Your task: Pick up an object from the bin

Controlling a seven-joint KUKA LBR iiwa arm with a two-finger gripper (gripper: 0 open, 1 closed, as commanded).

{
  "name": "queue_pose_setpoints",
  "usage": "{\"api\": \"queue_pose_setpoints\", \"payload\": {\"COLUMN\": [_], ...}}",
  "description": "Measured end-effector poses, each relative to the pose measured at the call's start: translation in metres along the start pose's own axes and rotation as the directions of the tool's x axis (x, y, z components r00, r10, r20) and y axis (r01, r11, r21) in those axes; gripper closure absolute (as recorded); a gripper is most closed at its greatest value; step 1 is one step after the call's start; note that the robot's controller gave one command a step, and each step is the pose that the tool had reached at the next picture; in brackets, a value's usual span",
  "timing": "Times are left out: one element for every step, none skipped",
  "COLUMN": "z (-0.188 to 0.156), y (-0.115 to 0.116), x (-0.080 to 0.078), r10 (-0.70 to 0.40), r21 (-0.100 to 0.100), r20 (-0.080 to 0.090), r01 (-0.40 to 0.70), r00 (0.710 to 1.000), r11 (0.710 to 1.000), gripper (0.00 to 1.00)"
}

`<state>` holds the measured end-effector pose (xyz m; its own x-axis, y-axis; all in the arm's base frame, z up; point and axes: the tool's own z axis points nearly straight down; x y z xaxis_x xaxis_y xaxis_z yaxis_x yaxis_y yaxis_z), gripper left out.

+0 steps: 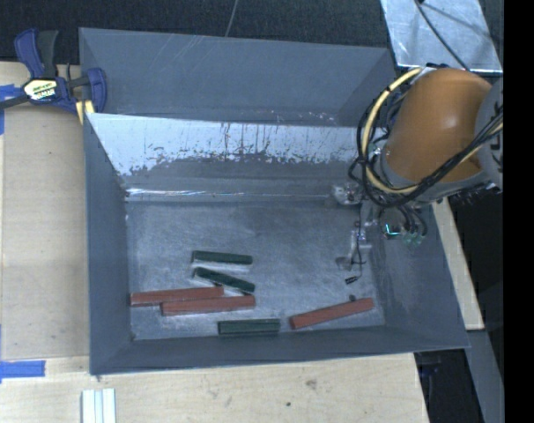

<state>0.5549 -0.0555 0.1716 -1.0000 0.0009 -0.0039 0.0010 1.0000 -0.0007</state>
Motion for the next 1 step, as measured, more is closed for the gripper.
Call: {"api": "queue_pose_setpoints", "payload": {"z": [0.0000], "y": [0.0000], "x": [0.0000], "r10": [0.000], "r21": [0.000], "r20": [0.000], "r01": [0.000], "r00": [1.000], "r11": [1.000], "gripper": [0.00]}}
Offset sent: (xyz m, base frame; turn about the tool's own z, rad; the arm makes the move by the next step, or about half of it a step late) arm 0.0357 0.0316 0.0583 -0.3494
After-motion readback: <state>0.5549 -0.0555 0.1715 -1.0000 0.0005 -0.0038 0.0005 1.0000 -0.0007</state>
